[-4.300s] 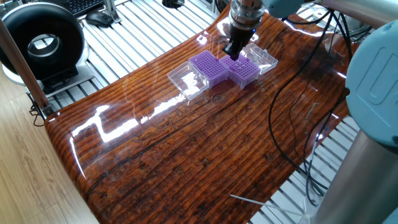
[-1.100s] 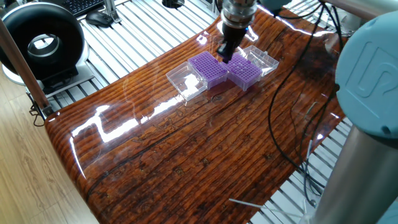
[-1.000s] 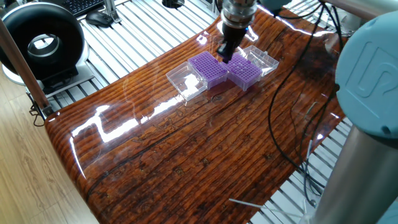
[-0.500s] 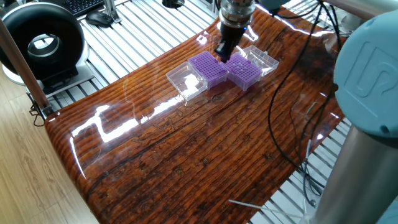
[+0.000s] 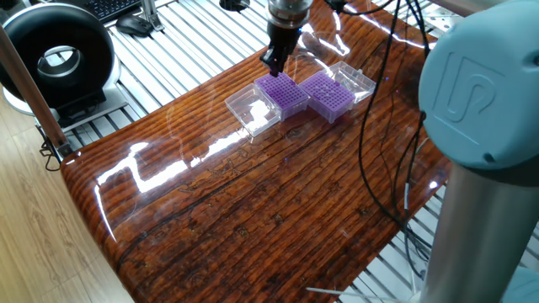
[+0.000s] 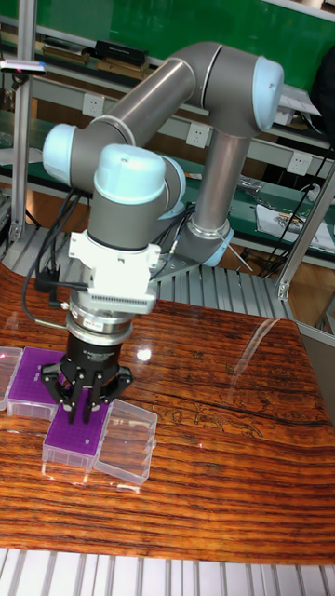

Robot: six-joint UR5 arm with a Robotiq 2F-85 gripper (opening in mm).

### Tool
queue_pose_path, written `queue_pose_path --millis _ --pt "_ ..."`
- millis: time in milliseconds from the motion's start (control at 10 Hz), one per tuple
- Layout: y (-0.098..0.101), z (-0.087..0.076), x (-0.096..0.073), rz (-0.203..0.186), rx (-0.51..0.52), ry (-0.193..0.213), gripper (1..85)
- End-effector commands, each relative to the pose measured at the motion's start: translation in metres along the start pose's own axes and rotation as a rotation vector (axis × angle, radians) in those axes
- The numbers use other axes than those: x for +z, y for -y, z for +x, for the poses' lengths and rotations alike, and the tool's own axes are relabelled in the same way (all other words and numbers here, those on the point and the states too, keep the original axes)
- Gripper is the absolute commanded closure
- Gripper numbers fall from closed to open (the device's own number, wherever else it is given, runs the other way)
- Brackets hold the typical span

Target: Transfer all small pipette tips from one holder to another

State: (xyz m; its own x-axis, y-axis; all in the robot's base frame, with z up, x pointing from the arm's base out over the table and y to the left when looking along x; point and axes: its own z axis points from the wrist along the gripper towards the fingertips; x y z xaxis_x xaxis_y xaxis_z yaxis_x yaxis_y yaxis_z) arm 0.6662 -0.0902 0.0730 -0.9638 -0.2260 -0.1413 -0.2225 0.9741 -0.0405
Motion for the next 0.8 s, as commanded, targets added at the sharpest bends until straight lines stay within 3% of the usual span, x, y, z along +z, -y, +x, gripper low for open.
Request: queue_pose_path --millis 0,700 --pt "-0.007 -0.011 0.003 -0.009 -0.002 0.011 61.0" --pt "-0.011 -0.016 0.014 -0.002 -0.003 0.017 60.7"
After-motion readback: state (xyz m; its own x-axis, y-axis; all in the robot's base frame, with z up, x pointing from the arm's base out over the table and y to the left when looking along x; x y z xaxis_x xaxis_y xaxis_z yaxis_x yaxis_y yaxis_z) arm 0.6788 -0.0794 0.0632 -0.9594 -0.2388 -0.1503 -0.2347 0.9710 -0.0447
